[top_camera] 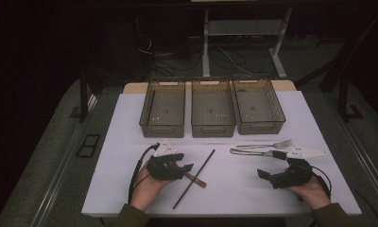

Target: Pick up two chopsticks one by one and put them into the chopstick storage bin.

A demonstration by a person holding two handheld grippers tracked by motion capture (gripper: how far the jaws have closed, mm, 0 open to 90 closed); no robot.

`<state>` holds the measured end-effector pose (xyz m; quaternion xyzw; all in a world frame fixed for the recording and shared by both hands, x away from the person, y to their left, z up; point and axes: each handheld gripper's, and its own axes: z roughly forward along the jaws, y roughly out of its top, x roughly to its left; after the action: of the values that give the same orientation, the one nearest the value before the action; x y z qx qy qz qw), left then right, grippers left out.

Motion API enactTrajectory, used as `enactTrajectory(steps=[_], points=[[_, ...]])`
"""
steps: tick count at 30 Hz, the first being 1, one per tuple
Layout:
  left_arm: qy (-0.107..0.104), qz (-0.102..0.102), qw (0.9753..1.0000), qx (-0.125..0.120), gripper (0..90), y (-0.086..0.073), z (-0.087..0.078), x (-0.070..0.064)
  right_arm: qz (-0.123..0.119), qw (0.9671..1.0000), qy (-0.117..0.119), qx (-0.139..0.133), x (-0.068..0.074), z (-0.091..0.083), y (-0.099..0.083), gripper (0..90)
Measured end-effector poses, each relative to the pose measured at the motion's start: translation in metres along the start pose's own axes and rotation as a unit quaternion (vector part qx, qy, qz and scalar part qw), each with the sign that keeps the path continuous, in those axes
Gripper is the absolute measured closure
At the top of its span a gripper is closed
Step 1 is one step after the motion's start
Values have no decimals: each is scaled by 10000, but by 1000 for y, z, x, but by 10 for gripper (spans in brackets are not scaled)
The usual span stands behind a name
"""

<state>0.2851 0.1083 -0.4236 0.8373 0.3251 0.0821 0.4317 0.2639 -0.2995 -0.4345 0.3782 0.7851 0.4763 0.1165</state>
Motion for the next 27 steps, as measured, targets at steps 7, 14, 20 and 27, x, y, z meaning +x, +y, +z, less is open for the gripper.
enactTrajectory(steps=[7,14,20,27], points=[[-112,16,9998,189,573,-2,11,-8,-21,10000,11,24,1,0,0,4],[-266,95,9987,414,655,-2,25,-17,-26,10000,13,30,1,0,0,4],[-234,82,9982,540,680,-3,31,-19,-31,10000,-2,41,1,1,0,4],[-264,68,9975,653,705,-4,37,-20,-24,10000,-5,44,1,2,-1,4]])
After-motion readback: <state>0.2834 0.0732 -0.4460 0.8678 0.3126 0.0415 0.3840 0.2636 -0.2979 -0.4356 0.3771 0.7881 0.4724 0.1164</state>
